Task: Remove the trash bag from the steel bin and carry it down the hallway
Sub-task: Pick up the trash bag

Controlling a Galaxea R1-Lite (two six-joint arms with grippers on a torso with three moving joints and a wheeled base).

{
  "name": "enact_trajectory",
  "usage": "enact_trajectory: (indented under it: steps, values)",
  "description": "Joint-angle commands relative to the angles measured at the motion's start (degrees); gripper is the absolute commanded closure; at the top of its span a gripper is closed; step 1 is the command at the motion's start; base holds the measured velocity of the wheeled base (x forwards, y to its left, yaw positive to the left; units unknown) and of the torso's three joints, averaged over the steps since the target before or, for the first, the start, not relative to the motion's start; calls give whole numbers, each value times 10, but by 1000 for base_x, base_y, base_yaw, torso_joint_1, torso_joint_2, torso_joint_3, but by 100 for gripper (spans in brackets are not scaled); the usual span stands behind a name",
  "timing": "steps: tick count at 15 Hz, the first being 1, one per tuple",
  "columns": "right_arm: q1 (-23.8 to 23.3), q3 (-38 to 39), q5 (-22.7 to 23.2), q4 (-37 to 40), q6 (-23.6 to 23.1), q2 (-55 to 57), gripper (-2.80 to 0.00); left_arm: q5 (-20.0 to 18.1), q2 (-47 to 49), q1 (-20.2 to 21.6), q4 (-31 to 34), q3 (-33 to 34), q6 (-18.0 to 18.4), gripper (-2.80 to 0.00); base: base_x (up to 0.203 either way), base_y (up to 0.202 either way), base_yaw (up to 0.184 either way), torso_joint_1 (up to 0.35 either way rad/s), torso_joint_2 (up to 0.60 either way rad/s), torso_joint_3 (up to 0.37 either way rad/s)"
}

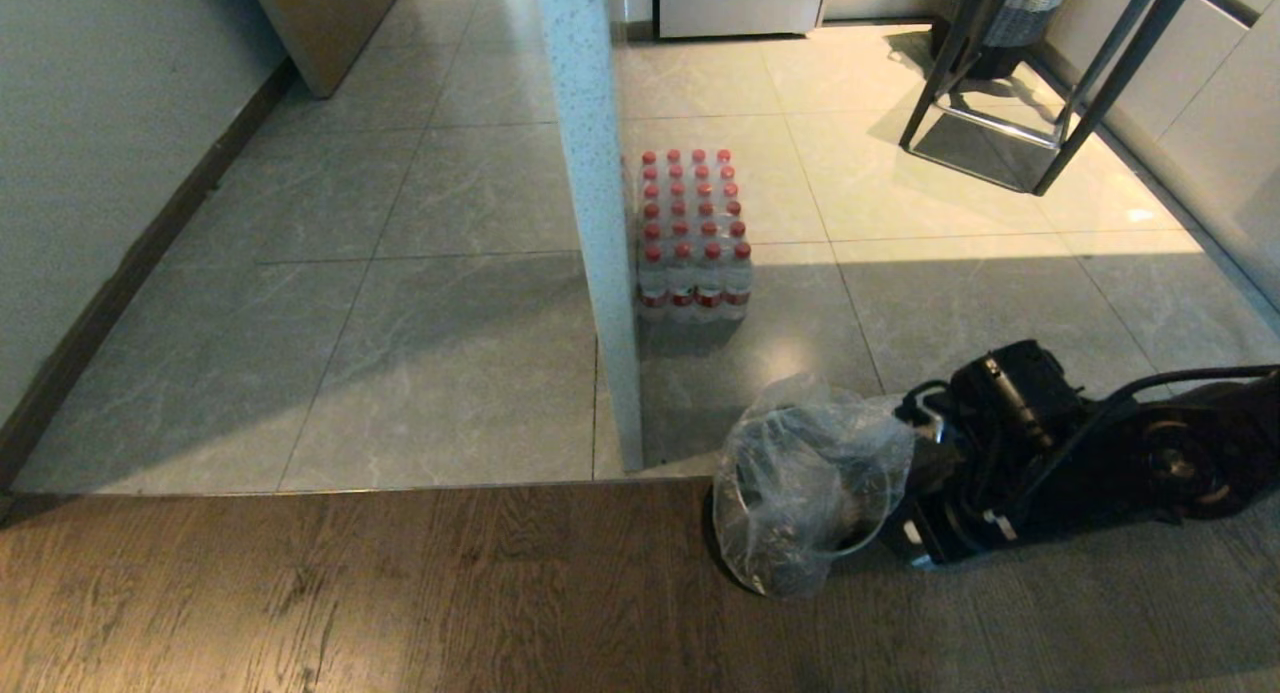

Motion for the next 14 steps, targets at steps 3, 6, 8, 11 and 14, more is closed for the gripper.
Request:
enact_trajectory:
  steps: [3,6,8,11,14]
  values:
    - [112,45,3,56,3,-15,0,0,0,0,0,0,0,0,0,0,0,0,0,0]
    - [164,17,41,53,46,7,0,0,0,0,0,0,0,0,0,0,0,0,0,0]
    - [173,-7,71,53,68,31,0,0,0,0,0,0,0,0,0,0,0,0,0,0]
    - [183,-19,76,35,66,68,0,0,0,0,0,0,0,0,0,0,0,0,0,0]
    - [186,-30,74,-20,51,118,0,0,0,0,0,0,0,0,0,0,0,0,0,0]
